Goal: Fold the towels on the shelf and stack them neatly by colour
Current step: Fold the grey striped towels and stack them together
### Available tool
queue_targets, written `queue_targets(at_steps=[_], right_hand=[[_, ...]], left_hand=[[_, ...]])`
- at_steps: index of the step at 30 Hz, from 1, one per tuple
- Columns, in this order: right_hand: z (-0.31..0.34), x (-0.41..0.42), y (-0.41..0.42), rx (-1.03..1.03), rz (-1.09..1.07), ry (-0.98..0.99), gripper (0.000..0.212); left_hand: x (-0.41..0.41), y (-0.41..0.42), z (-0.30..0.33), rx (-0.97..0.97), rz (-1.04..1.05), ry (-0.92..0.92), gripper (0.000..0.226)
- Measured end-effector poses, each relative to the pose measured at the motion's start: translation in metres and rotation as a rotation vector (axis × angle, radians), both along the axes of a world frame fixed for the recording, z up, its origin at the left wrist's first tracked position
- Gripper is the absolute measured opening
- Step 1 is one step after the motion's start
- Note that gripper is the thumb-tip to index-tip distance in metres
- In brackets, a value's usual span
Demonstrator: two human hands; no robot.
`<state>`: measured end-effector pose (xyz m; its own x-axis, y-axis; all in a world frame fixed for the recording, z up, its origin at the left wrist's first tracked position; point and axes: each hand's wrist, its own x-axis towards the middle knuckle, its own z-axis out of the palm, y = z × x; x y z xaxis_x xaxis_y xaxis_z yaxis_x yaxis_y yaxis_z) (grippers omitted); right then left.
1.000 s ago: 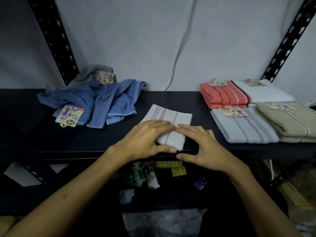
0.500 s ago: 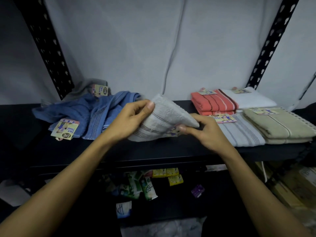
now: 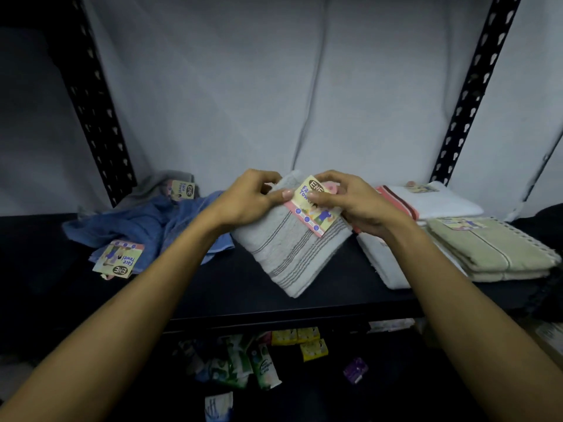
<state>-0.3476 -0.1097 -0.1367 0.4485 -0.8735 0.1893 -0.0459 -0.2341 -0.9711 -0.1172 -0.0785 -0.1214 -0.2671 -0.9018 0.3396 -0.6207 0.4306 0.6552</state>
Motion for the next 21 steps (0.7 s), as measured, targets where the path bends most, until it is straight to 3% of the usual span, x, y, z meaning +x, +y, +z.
queue_targets(at_steps=[4, 7, 9, 12, 16, 21], right_hand=[[-0.036, -0.019, -0.012, 0.207, 0.048, 0.023, 0.049], [-0.056, -0.017, -0.023, 0.239, -0.066, -0.023, 0.022], [-0.066, -0.012, -0.034, 0.196, -0.175, 0.018, 0.012], [-0.082, -0.004, -0.050, 0.024, -0.320, 0.207, 0.003], [-0.099, 0.006, -0.068, -0.227, -0.348, 0.556, 0.016], [-0.100, 0.010, -0.073, -0.347, -0.341, 0.688, 0.018]], left_hand=[[0.005, -0.009, -0.031, 0.075, 0.093, 0.190, 0.015], [0.005, -0.022, -0.063, 0.147, 0.224, 0.208, 0.023], [0.002, -0.027, -0.084, 0.178, 0.323, 0.122, 0.030], [-0.004, -0.028, -0.107, 0.217, 0.426, 0.004, 0.023], [-0.008, -0.026, -0.118, 0.254, 0.468, -0.096, 0.026], [-0.012, -0.016, -0.108, 0.139, 0.496, -0.387, 0.043]])
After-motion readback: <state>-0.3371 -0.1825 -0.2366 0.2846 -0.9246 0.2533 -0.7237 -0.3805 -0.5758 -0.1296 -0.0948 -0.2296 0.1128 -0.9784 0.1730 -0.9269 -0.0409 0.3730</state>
